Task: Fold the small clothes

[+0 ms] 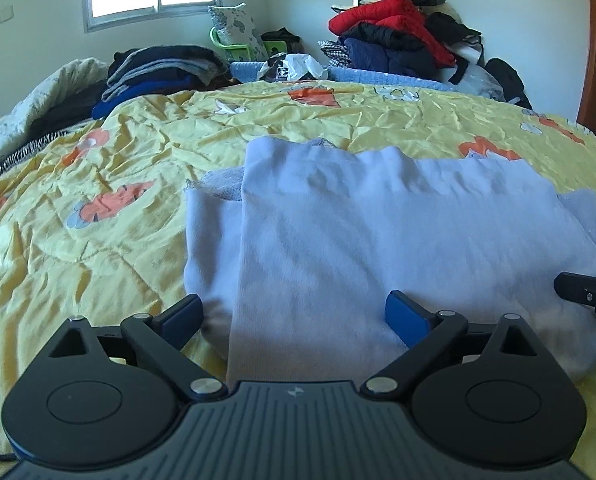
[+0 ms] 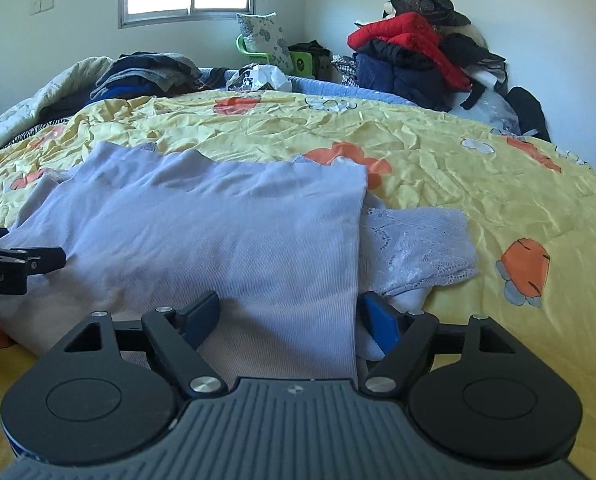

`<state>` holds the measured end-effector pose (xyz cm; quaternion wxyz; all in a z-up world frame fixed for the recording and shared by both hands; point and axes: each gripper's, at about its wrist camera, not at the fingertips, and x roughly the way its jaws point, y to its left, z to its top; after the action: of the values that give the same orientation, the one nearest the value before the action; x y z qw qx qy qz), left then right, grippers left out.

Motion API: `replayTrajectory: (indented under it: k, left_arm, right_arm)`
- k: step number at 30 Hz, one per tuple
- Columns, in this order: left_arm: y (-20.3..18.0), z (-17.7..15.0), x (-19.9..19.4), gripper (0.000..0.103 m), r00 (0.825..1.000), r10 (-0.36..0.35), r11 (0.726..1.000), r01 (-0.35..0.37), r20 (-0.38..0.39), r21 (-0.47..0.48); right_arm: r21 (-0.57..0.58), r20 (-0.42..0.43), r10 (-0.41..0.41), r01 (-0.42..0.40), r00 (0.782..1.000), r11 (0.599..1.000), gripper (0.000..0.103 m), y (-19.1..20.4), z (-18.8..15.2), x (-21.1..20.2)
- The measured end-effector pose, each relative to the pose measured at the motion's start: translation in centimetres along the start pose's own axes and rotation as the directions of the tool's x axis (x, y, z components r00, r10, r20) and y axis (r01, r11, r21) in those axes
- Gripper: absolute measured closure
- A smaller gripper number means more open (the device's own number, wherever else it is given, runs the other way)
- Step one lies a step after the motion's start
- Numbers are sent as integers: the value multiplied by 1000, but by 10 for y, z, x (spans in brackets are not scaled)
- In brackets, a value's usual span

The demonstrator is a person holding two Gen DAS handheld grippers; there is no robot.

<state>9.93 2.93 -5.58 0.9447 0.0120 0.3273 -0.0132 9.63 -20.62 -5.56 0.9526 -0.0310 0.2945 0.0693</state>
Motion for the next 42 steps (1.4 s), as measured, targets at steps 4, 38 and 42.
replayTrajectory:
  k: [4, 38, 42]
  left_arm:
    - [4, -2, 0, 4, 1000, -9, 1000, 9, -4, -28]
    - [120, 69, 84, 0, 804, -588, 750, 501, -91, -432]
    - [111, 74, 102, 0, 757, -651, 686, 557, -54, -468]
  right_arm:
    - [-2, 3, -8, 8, 1000, 1000, 21, 1, -1, -2]
    - [-582, 149, 33, 61, 988, 811, 22, 204, -31, -44]
    - [-630, 215, -7, 144, 977, 763, 25, 226, -30, -27]
